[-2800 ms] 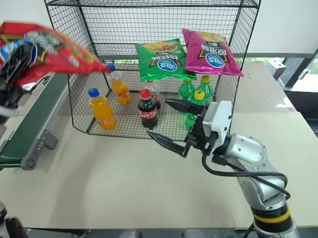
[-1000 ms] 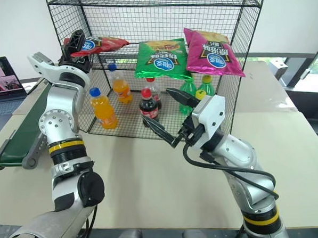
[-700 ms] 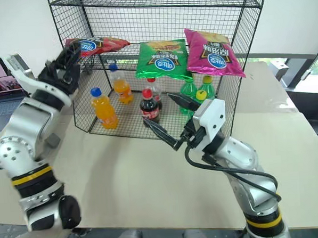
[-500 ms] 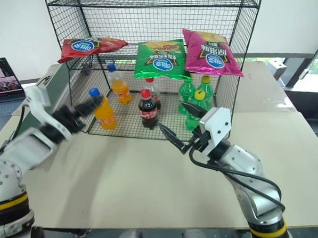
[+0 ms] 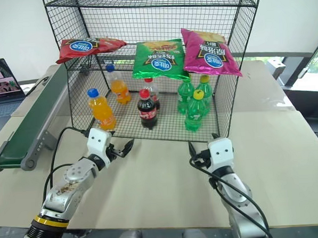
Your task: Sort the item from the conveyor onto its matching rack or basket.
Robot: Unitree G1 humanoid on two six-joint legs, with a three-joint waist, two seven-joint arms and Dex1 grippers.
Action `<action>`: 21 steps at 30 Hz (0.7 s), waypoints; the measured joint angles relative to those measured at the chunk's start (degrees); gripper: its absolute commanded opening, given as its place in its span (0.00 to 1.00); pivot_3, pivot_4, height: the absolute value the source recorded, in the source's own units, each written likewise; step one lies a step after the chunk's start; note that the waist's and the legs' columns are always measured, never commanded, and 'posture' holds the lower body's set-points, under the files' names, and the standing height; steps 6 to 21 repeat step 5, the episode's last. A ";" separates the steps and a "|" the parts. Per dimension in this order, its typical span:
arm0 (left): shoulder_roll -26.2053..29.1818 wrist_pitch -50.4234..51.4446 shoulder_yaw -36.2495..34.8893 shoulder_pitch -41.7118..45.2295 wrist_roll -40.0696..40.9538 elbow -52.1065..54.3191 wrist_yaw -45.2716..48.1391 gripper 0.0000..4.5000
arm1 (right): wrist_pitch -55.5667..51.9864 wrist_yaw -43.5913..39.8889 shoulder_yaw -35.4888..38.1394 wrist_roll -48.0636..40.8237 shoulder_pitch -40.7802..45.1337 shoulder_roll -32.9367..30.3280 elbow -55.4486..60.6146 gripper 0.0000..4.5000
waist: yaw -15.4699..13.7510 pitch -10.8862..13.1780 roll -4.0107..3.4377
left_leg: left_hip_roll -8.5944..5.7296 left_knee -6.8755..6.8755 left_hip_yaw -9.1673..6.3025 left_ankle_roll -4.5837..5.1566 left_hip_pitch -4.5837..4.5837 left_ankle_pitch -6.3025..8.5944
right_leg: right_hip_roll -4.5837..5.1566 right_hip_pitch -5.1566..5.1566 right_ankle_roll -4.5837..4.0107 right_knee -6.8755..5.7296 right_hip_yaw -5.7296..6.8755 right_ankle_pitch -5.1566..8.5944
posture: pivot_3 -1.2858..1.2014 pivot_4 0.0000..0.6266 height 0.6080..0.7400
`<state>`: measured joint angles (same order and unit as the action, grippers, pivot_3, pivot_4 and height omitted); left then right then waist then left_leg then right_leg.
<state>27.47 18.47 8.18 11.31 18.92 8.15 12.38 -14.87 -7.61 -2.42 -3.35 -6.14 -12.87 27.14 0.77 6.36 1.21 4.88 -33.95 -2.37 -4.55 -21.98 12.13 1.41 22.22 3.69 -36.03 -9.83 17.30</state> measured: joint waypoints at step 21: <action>-2.34 -0.90 -1.49 -0.38 -1.05 -1.67 2.26 1.00 | 0.05 -0.09 1.06 0.16 0.16 -0.02 -0.62 1.00 | -0.08 0.00 0.00 | 0.00 -0.04 0.00 0.01 -0.02 0.00 | 0.00 -0.02 0.01 -0.01 0.00 0.00 | 0.52 0.24 1.00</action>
